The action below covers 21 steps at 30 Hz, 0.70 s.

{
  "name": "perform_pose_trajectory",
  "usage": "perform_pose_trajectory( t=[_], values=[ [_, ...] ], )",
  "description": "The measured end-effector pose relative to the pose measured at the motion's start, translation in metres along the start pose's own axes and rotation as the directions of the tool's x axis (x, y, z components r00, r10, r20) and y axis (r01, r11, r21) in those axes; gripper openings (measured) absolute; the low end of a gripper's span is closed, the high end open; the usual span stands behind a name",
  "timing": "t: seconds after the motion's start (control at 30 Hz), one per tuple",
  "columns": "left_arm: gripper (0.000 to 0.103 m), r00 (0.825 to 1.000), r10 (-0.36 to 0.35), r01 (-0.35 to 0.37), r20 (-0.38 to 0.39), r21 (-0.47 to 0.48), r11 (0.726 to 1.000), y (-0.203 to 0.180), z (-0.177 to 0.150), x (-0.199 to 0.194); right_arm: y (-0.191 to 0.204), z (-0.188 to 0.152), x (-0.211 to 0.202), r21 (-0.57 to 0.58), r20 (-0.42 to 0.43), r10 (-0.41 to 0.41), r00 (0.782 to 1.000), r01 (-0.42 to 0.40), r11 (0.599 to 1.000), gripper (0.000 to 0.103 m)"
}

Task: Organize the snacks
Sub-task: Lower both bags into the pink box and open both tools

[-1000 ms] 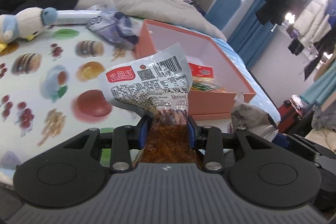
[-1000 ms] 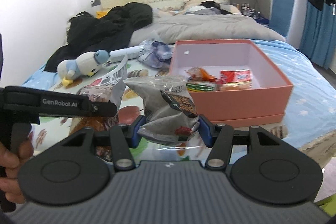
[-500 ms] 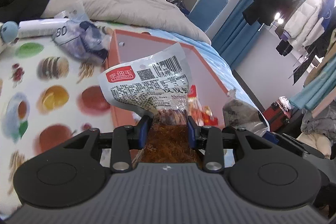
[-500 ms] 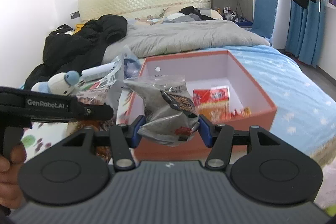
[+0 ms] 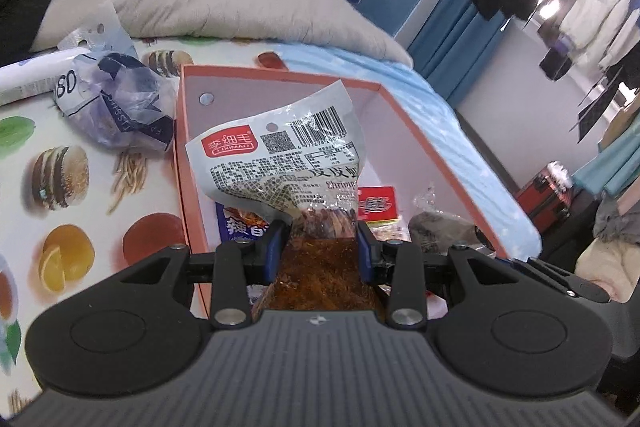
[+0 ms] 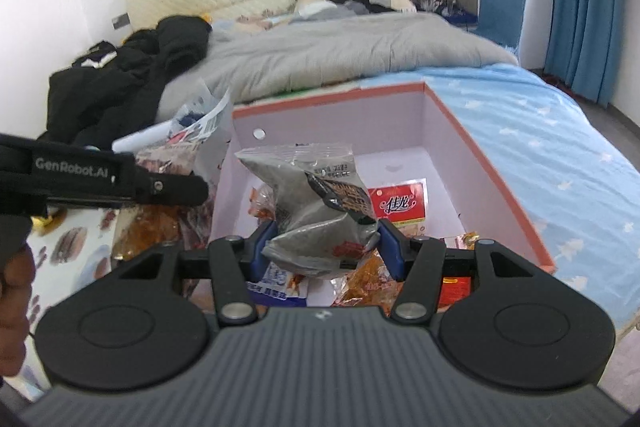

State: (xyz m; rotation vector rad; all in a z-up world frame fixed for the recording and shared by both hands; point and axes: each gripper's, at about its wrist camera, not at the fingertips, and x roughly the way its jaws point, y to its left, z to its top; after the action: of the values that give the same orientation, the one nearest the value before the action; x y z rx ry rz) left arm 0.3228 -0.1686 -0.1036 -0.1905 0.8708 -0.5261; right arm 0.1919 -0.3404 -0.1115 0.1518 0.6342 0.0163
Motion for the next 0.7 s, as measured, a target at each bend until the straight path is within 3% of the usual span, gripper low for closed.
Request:
perform_pose_trajectory(
  t=[0.3, 0.37, 0.4, 0.47, 0.53, 0.7],
  values=[
    [0.043, 0.999, 0.014, -0.013, -0.043, 0.012, 1.000, 0.015, 0.006, 0.048, -0.014, 0.002, 0.047, 0.023, -0.058, -0.003, 0.998, 0.004, 1.000, 0.058],
    [0.051, 0.999, 0.020, -0.019, -0.044, 0.017, 1.000, 0.015, 0.006, 0.048, -0.016, 0.002, 0.050, 0.032, -0.062, -0.006, 0.998, 0.008, 0.999, 0.059],
    [0.062, 0.998, 0.027, -0.026, -0.048, 0.016, 1.000, 0.015, 0.006, 0.048, -0.017, 0.003, 0.050, 0.032, -0.066, -0.007, 0.998, 0.009, 0.999, 0.059],
    [0.073, 0.999, 0.040, -0.040, -0.036, 0.013, 0.999, 0.015, 0.006, 0.043, -0.019, 0.003, 0.052, 0.037, -0.074, -0.010, 0.997, 0.013, 0.999, 0.059],
    [0.073, 0.999, 0.049, -0.049, -0.019, 0.019, 0.999, 0.013, 0.005, 0.034, -0.020, 0.005, 0.049, 0.045, -0.071, -0.010, 0.997, 0.013, 0.999, 0.066],
    [0.073, 0.998, 0.056, -0.057, 0.027, 0.032, 0.998, 0.003, 0.002, -0.001, -0.017, 0.007, 0.025, 0.052, -0.014, 0.002, 1.000, -0.001, 0.999, 0.067]
  ],
)
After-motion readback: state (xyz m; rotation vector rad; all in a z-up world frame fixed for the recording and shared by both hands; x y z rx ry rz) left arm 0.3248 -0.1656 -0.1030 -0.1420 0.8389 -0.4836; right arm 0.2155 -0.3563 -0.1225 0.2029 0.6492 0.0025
